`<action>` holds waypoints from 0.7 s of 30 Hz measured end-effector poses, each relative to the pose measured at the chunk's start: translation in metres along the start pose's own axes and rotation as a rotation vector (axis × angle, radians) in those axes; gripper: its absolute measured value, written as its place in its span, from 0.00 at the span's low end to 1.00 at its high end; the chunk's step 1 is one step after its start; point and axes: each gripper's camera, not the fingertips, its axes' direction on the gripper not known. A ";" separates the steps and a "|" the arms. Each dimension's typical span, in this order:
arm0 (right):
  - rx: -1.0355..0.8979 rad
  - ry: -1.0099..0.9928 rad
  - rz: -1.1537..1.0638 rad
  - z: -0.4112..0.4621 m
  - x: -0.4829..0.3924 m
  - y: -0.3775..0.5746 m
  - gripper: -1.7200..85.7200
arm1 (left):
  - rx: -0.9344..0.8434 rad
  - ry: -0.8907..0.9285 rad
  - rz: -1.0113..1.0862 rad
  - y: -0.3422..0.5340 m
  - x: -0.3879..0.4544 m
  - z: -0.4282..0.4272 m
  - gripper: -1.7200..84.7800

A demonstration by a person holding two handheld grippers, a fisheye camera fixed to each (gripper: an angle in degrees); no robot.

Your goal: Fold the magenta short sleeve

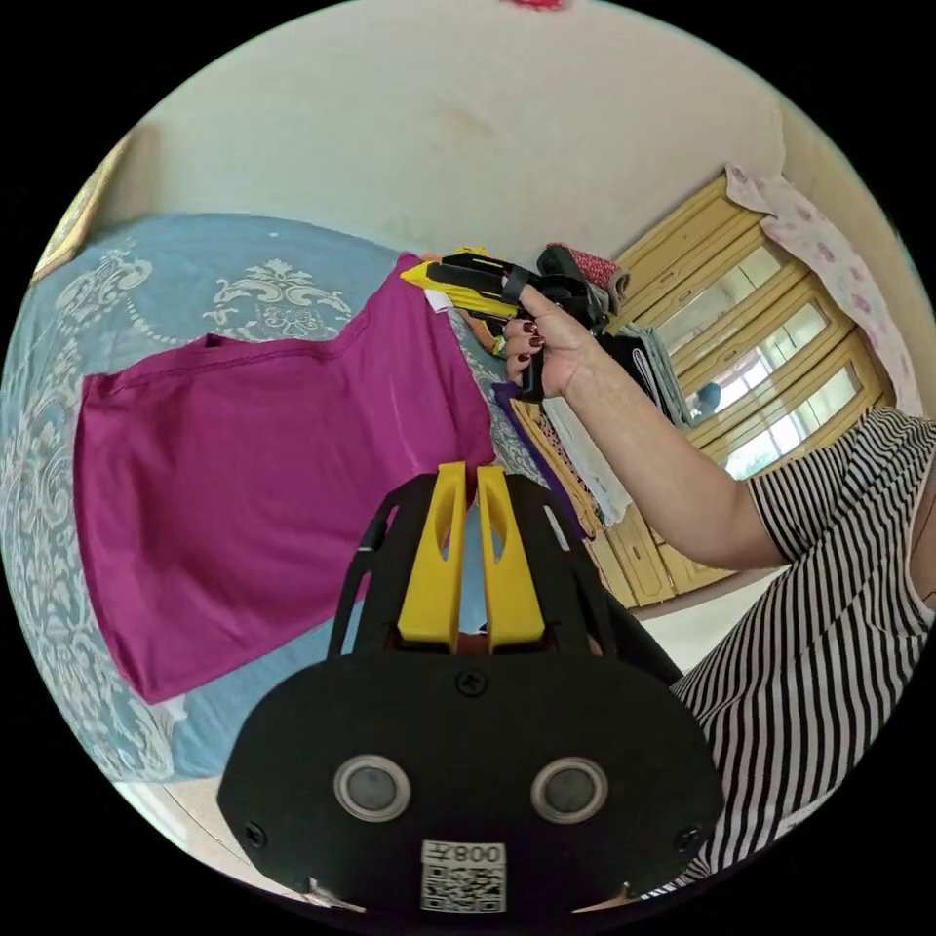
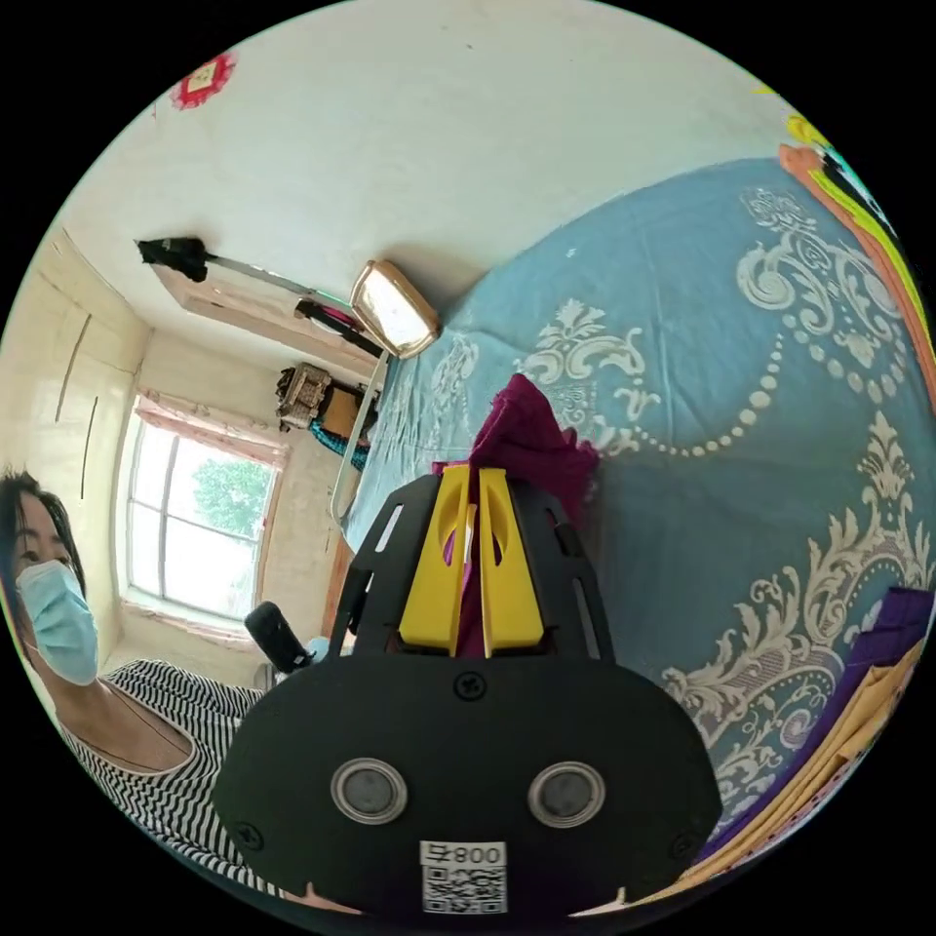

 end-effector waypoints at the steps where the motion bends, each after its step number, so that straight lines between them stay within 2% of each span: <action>1: -0.007 0.001 -0.017 0.009 -0.009 -0.003 0.03 | 0.036 -0.006 -0.055 0.010 -0.018 -0.024 0.04; 6: -0.107 -0.006 -0.100 0.101 -0.069 -0.028 0.03 | 0.107 -0.072 -0.233 0.054 -0.091 -0.103 0.04; 10: -0.181 0.014 -0.103 0.163 -0.094 -0.039 0.03 | 0.167 -0.050 -0.398 0.092 -0.152 -0.152 0.04; 21: -0.328 0.051 -0.070 0.301 -0.140 -0.069 0.04 | 0.225 0.007 -0.571 0.154 -0.244 -0.229 0.04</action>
